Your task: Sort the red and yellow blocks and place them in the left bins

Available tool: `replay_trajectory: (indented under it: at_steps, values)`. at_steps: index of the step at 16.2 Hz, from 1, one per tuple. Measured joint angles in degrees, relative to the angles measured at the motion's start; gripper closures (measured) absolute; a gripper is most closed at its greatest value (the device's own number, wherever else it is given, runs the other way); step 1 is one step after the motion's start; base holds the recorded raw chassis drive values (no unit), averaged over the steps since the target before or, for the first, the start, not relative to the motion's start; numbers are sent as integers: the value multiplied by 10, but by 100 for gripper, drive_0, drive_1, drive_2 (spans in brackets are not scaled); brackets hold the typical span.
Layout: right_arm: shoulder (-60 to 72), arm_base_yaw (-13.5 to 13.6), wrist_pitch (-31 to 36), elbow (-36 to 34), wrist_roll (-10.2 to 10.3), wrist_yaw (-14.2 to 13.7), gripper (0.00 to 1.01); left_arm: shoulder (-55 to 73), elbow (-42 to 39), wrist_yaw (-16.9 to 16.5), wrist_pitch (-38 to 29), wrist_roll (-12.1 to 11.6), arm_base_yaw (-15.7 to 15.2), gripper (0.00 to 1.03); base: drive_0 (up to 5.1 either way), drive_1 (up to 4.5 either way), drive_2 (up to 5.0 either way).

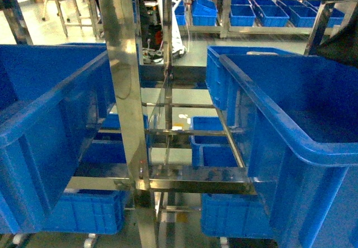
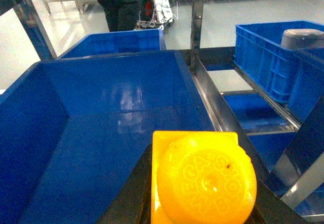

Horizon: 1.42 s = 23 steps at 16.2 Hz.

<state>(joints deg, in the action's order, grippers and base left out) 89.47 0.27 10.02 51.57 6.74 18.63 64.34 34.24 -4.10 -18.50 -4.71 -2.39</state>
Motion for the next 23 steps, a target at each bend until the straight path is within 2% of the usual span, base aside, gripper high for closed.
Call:
replay_trajectory:
  at_steps: [1,3,5,8,11,14,17,19,21,22,23]
  values:
    - [-41,-7,-17,-42,-12,15,3,0,0,0,0,0,0,76,0,0,0]
    - [-137,-37,-75,-134,-23,49,3,0,0,0,0,0,0,76,0,0,0]
    - [-219,-52,-114,-171,-25,49,3,0,0,0,0,0,0,76,0,0,0]
    - [-358,-39,-133,-192,-24,-4,3,0,0,0,0,0,0,76,0,0,0]
    - [-375,-4,-135,-192,-16,-33,3,0,0,0,0,0,0,76,0,0,0]
    - [-374,12,-147,-191,-5,-24,3,0,0,0,0,0,0,76,0,0,0]
    - [-373,12,-148,-191,-3,-24,3,0,0,0,0,0,0,76,0,0,0]
    - [-373,12,-148,-191,-3,-24,3,7,2,-2,-4,-3,-11,76,0,0,0]
    - [-373,12,-148,-191,-3,-24,3,44,11,-2,-27,-25,-30,76,0,0,0]
    - [-373,12,-148,-191,-3,-24,3,71,13,0,-42,-43,-39,76,0,0,0]
    - [-373,12,-148,-191,-3,-24,3,96,17,1,-33,-56,-45,76,0,0,0]
